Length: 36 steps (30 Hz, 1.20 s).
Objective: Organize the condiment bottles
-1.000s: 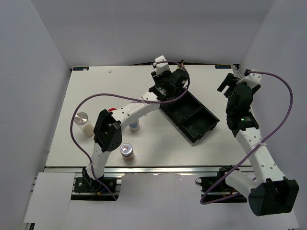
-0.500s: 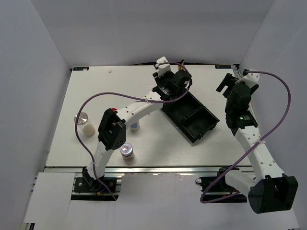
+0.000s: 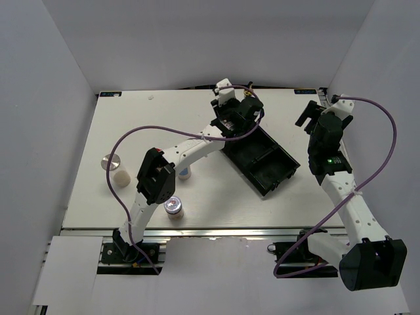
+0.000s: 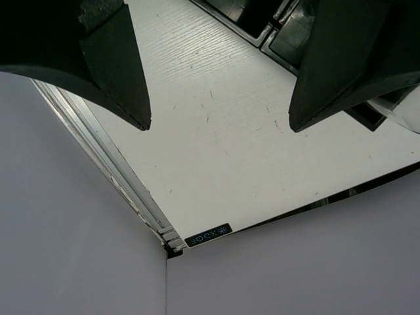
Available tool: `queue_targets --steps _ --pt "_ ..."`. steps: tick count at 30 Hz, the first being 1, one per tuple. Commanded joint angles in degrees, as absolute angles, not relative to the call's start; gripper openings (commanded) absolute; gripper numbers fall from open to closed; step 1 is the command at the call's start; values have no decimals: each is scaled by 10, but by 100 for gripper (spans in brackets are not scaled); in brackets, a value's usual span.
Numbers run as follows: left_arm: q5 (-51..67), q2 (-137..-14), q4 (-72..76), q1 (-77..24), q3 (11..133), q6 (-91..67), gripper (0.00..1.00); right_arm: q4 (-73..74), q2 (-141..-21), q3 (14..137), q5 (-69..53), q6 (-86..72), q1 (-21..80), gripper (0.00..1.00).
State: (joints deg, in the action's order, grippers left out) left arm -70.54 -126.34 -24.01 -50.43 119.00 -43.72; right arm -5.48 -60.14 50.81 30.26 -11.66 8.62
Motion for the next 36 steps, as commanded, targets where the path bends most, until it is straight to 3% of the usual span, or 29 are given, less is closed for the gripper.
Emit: queue_targets --steps 1,8,17,18,19,31,36 --pt "-722 -1246 -181 -506 1222 -442 46 -62 -597 514 310 -122 83 89" --pt "-710 -1254 -177 -506 1229 -432 62 -62 -598 512 310 -123 83 90" --pt "-685 -1243 -159 -506 1218 -409 69 -64 -595 515 295 -120 82 89" --pt "-679 -1242 -157 -506 1219 -403 83 -64 -594 515 291 -116 83 89" --pt "-668 -1240 -156 -506 1219 -401 91 -65 -593 516 287 -112 82 89" --pt "-586 -1173 -156 -506 1205 -355 98 -29 -599 548 197 -87 82 89" --pt "-539 -1122 -166 -505 1188 -295 98 -1 -588 566 64 -26 83 90"
